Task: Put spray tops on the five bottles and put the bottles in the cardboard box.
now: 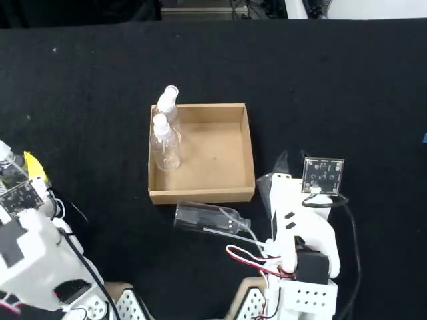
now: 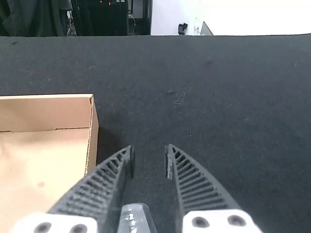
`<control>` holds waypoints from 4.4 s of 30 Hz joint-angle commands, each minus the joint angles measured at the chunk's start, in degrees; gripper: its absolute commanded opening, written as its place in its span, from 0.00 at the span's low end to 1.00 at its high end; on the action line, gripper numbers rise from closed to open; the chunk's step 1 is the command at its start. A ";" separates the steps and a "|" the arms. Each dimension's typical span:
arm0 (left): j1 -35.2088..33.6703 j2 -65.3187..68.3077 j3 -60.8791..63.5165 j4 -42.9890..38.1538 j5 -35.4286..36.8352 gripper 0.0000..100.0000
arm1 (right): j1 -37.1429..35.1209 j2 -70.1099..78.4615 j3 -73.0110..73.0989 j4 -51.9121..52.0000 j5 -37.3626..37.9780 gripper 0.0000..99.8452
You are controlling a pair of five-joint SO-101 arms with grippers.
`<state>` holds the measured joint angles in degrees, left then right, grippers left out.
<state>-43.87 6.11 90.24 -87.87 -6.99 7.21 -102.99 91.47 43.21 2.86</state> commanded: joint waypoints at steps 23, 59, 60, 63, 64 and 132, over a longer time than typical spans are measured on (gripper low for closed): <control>-2.77 15.56 -4.62 -11.16 0.53 0.24 | 1.05 -5.58 0.04 0.26 -0.09 0.10; -3.30 -5.36 3.82 -9.67 0.09 0.35 | 1.05 -5.58 0.04 0.26 -0.09 0.10; -3.47 -6.51 4.00 -8.26 0.09 0.35 | 1.05 -5.58 0.04 0.26 -0.09 0.10; -3.82 -8.26 4.00 -4.22 0.09 0.35 | 1.05 -5.58 0.04 0.26 -0.09 0.10; -3.82 -8.88 4.18 -2.99 0.09 0.35 | 1.05 -5.58 0.04 0.26 -0.09 0.10; -3.47 -40.44 -0.40 44.48 0.09 0.35 | 0.97 -5.58 0.66 -0.18 0.09 0.10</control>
<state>-47.03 -33.10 92.53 -42.07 -6.90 7.21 -102.99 92.53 43.21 2.86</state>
